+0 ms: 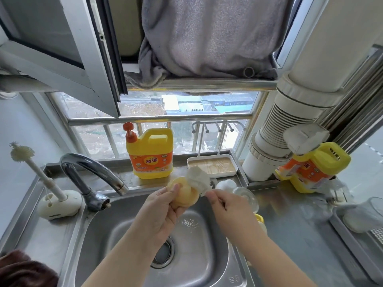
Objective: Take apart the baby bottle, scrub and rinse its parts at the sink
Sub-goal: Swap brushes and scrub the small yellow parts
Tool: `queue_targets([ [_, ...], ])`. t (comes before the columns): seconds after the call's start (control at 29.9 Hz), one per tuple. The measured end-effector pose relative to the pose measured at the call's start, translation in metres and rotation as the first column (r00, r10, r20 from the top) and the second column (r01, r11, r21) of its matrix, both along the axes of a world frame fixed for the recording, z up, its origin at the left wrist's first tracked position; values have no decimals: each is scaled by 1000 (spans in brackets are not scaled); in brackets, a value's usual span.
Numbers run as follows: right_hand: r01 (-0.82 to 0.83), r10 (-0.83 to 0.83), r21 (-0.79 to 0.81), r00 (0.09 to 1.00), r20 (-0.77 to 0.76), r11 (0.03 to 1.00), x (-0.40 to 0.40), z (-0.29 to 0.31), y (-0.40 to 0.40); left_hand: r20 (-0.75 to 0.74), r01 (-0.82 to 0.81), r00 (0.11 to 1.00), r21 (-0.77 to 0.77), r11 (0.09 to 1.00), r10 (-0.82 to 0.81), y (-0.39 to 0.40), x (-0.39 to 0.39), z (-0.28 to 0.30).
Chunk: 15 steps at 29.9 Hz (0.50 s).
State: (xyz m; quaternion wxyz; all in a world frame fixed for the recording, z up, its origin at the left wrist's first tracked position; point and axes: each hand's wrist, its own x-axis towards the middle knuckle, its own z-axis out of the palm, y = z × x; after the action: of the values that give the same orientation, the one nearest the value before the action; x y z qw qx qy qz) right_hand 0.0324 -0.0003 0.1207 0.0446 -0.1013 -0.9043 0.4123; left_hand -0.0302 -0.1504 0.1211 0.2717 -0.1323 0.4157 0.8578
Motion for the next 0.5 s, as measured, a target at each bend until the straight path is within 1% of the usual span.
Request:
queue_targets([
  [0.07, -55, 55, -16, 998, 8, 998, 9, -6, -2, 6, 27, 1000, -60, 998, -27, 2, 0, -8],
  [0.1, -53, 53, -7, 998, 16, 999, 14, -12, 0, 6, 62, 998, -109, 992, -62, 5, 0, -13],
  [0.17, 13, -15, 54, 999, 51, 998, 20, -26, 13, -7, 180, 983, -198, 964, -185, 14, 8, -23],
  [0.2, 52, -58, 83, 995, 80, 995, 24, -31, 21, -12, 232, 971, -222, 947, -240, 20, 15, -29],
  [0.23, 90, -98, 79, 990, 105, 993, 29, -38, 29, -5, 268, 961, -237, 934, -277, 27, 21, -35],
  [0.27, 130, -134, 41, 983, 122, 991, 36, -45, 37, 11, 289, 955, -247, 925, -296, 34, 27, -41],
  [0.33, 243, -220, -103, 956, 192, 965, 54, -62, 49, 62, 313, 949, -265, 912, -308, 51, 36, -56],
  [0.37, 320, -269, -197, 931, 245, 927, 64, -70, 55, 98, 326, 946, -274, 905, -310, 59, 39, -66],
  [0.43, 491, -376, -389, 864, 336, 780, 79, -82, 69, 166, 363, 930, -285, 887, -327, 77, 47, -82],
  [0.47, 565, -436, -410, 821, 369, 716, 85, -86, 77, 192, 393, 917, -291, 872, -349, 86, 53, -89],
  [0.5, 620, -486, -381, 780, 394, 686, 91, -91, 86, 212, 429, 901, -300, 852, -379, 95, 58, -95],
])
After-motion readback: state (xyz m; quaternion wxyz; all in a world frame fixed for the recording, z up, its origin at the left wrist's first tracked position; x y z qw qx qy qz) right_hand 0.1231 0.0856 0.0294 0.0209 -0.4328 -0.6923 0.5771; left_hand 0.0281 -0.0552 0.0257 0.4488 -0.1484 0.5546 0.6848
